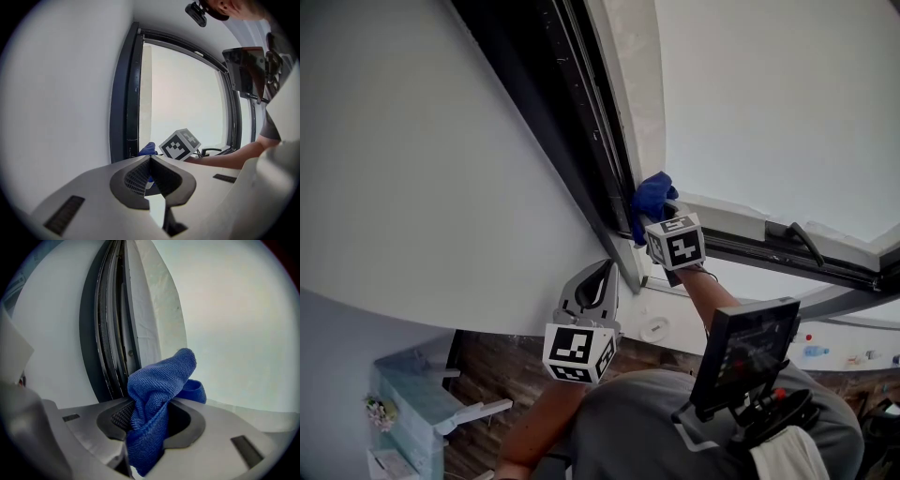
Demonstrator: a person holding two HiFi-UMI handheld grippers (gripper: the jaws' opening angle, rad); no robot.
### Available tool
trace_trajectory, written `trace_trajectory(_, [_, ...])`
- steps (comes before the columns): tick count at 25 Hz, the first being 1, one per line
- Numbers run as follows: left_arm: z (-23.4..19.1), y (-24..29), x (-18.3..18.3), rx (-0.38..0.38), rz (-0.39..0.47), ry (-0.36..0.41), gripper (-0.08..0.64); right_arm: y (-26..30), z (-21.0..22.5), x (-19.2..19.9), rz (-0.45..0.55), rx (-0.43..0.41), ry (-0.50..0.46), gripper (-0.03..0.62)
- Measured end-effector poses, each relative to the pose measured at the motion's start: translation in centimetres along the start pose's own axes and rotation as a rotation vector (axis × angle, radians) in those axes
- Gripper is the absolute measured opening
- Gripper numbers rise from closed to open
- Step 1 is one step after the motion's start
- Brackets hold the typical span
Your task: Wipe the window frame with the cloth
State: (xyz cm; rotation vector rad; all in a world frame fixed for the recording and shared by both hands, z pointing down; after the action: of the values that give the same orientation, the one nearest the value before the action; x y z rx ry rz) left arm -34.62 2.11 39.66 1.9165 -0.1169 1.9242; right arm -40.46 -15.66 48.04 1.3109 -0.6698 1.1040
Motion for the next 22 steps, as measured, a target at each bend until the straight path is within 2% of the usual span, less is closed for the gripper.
trace_trajectory(8, [0.0, -0.1, 0.2, 0.023, 0.004, -0.01, 0.008, -0.8, 1.3, 1.6, -0.059, 0.082, 0.044, 0.161])
trace_trajectory(14, [0.4, -0.4, 0.5, 0.041, 0.004, -0.019, 0.008, -0.9, 0.7, 1.7, -0.066, 0.072, 0.033, 0.161])
trace_trajectory(18, [0.8, -0.3, 0.5, 0.056, 0.008, -0.02, 0.008, -1.8, 2.2, 2.5, -0.073, 0.103, 0.07, 0.161])
trace_trajectory(22, [0.7, 0.2, 0.8, 0.063, 0.002, -0.057, 0.008, -3.5, 4.0, 3.1, -0.071, 0.144, 0.106, 0.161])
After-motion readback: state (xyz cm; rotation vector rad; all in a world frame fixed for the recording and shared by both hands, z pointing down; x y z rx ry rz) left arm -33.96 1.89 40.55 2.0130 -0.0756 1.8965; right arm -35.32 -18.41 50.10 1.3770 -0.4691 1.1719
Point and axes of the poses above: the fingertips, and each gripper's own axes: y forward along the fingers, z to its right, x out of its underside, the point moved 4 cm from there along -y, backward along the fingers, and after that the axes turned 3 degrees about y, right-handed, at the moved point
